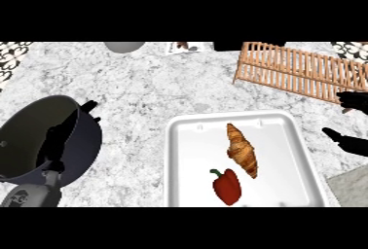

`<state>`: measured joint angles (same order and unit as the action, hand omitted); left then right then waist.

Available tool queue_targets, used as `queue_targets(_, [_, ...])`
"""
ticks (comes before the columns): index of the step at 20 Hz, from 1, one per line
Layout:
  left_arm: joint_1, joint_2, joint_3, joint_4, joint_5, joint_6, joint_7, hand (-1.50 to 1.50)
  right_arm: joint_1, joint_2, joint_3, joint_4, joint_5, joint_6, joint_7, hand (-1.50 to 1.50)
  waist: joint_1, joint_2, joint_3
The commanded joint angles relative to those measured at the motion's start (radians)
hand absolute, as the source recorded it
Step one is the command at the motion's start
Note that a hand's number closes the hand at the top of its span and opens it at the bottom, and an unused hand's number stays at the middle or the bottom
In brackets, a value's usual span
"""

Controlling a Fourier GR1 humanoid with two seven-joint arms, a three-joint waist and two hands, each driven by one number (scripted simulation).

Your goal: Pick the croissant from the tray and place it in the tiered shelf

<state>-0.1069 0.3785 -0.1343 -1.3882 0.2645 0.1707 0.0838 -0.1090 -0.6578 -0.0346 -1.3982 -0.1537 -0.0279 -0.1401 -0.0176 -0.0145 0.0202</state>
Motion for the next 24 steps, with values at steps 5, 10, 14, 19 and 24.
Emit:
queue_targets(5, [0.080, -0.039, 0.010, 0.081, 0.056, -0.023, 0.092, 0.00, 0.089, -0.091, 0.070, -0.161, -0.016, 0.191, 0.008, -1.50, -0.003, 0.010, -0.023])
queue_targets(10, [0.092, -0.034, 0.030, 0.070, 0.079, -0.051, 0.119, 0.00, 0.111, -0.150, 0.123, -0.336, 0.001, 0.225, 0.164, -1.50, 0.000, 0.008, -0.024])
queue_targets(14, [0.077, -0.018, 0.033, 0.030, 0.063, -0.038, 0.165, 0.00, 0.083, -0.179, 0.166, -0.475, 0.029, 0.189, 0.411, -1.50, 0.012, 0.007, -0.024])
queue_targets(19, [0.062, -0.056, 0.025, 0.072, 0.043, -0.041, 0.137, 0.00, 0.008, -0.152, 0.219, -0.608, 0.109, 0.083, 0.697, -1.50, 0.014, 0.012, -0.024])
queue_targets(24, [0.047, -0.069, 0.027, 0.056, 0.037, -0.035, 0.172, 0.00, -0.073, -0.094, 0.357, -0.635, 0.265, 0.028, 0.922, -1.50, 0.033, 0.014, -0.023])
